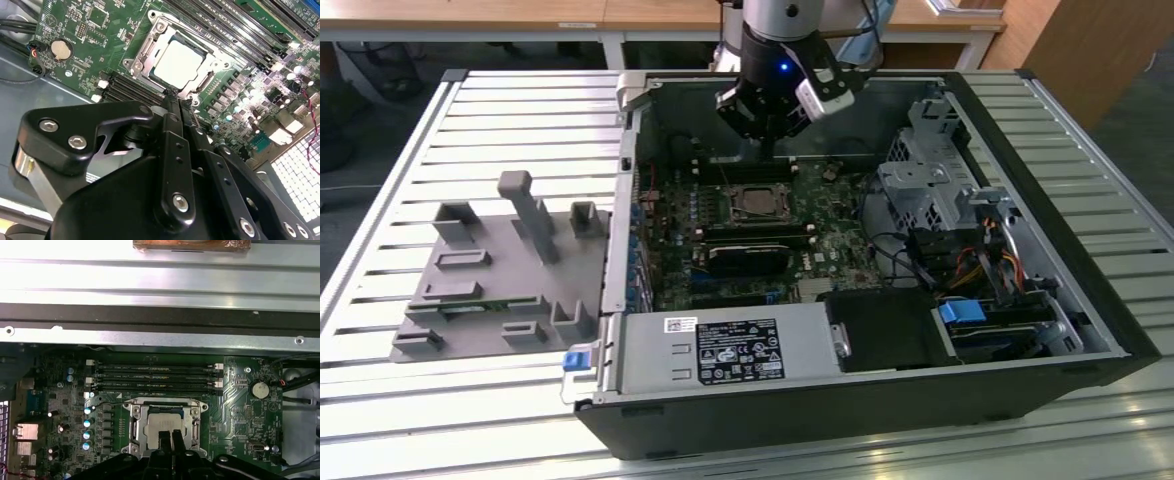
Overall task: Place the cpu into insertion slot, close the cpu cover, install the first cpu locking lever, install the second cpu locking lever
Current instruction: 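Install the first cpu locking lever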
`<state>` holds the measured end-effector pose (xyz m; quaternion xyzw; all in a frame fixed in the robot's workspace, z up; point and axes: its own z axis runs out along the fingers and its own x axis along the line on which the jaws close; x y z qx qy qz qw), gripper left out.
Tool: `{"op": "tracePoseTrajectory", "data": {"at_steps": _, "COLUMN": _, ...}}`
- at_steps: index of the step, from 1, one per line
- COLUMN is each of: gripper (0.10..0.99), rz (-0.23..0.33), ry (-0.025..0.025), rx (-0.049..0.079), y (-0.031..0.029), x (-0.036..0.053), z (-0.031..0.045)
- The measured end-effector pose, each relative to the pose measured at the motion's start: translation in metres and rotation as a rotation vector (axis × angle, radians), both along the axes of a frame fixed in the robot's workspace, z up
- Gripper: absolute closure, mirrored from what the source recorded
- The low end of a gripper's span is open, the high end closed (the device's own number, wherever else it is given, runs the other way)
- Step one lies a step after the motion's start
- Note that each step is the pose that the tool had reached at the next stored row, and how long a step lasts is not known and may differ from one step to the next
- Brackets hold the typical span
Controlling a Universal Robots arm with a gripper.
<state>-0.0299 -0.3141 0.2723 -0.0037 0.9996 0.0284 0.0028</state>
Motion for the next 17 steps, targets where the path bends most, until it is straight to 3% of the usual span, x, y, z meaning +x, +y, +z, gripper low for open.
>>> {"op": "tracePoseTrajectory", "data": {"at_steps": 5, "gripper": 0.918, "rz": 0.006, "ry": -0.0014, "rx": 0.000, "y": 0.0000, "x": -0.0001, "z": 0.0000}}
{"op": "tracePoseTrajectory", "data": {"at_steps": 6, "gripper": 0.855, "rz": 0.007, "ry": -0.0017, "rx": 0.000, "y": 0.0000, "x": -0.0001, "z": 0.0000}}
{"op": "tracePoseTrajectory", "data": {"at_steps": 8, "gripper": 0.855, "rz": 0.009, "ry": -0.0020, "rx": 0.000, "y": 0.0000, "x": -0.0001, "z": 0.0000}}
{"op": "tracePoseTrajectory", "data": {"at_steps": 11, "gripper": 0.867, "rz": 0.012, "ry": -0.0025, "rx": 0.000, "y": 0.0000, "x": -0.0002, "z": 0.0000}}
{"op": "tracePoseTrajectory", "data": {"at_steps": 13, "gripper": 0.980, "rz": 0.014, "ry": -0.0028, "rx": 0.000, "y": 0.0000, "x": -0.0003, "z": 0.0000}}
{"op": "tracePoseTrajectory", "data": {"at_steps": 17, "gripper": 0.980, "rz": 0.019, "ry": -0.0033, "rx": 0.000, "y": 0.0000, "x": -0.0005, "z": 0.0000}}
